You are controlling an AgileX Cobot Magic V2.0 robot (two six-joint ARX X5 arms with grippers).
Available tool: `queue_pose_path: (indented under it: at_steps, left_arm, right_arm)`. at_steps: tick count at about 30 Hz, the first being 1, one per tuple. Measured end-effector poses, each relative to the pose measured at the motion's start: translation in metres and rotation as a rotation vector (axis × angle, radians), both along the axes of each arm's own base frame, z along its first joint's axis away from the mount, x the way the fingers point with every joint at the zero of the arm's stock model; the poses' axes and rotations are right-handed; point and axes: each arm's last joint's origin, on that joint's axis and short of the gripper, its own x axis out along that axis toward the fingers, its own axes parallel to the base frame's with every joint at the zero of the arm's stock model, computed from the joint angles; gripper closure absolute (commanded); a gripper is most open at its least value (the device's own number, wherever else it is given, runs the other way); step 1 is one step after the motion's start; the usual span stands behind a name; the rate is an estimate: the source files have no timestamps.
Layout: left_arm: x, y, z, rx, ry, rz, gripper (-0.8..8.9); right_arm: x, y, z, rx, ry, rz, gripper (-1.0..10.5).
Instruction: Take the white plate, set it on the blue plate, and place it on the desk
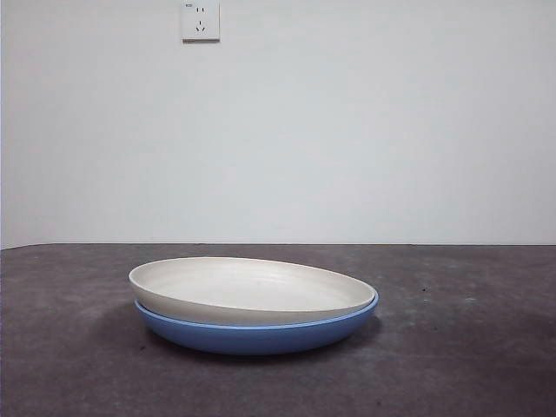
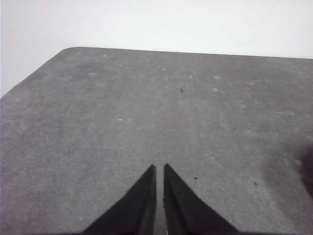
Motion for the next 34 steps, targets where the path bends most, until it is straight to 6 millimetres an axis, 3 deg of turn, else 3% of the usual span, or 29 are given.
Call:
queue_pose_path:
  at_steps: [34]
  left_arm:
    - [0.000,0.000,0.000,0.000,0.000,0.000,7.89]
  right_arm:
    - [0.000,0.010,0.000,0.035,-0.006,0.098,9.2]
